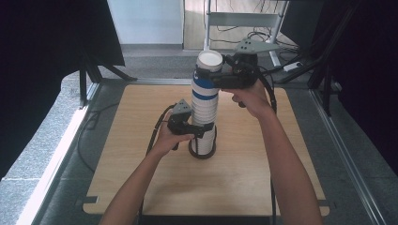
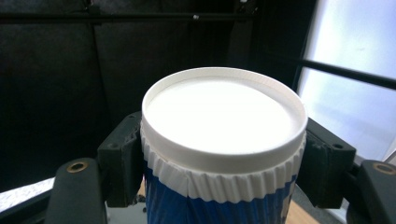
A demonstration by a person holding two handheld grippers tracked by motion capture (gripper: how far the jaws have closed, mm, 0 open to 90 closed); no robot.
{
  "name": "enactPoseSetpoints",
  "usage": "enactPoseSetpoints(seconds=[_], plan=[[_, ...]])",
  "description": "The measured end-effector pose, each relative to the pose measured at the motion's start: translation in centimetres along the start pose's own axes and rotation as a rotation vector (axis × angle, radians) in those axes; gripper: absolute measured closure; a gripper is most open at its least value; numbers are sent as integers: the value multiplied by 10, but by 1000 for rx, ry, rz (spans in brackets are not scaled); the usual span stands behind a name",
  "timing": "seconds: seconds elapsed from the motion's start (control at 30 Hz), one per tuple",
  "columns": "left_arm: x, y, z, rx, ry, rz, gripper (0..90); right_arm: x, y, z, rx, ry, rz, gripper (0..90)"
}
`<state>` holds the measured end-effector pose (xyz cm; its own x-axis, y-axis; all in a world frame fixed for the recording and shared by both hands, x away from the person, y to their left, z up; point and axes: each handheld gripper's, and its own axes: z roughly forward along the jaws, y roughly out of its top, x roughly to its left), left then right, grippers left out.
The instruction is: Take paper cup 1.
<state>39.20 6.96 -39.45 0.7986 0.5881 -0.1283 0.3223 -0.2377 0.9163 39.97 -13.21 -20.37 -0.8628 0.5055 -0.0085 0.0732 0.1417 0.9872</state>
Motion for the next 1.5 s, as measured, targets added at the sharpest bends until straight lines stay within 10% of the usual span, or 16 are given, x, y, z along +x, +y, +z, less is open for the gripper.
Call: enactPoseSetpoints(seconds=[0.83,1.5], plan=[[0,-1,1,-8,7,6,120,12,23,-51,-120,-28,-25,279],[-1,-1,1,-10,10,2,119,15,-8,-93,-103,-44,-42,277]])
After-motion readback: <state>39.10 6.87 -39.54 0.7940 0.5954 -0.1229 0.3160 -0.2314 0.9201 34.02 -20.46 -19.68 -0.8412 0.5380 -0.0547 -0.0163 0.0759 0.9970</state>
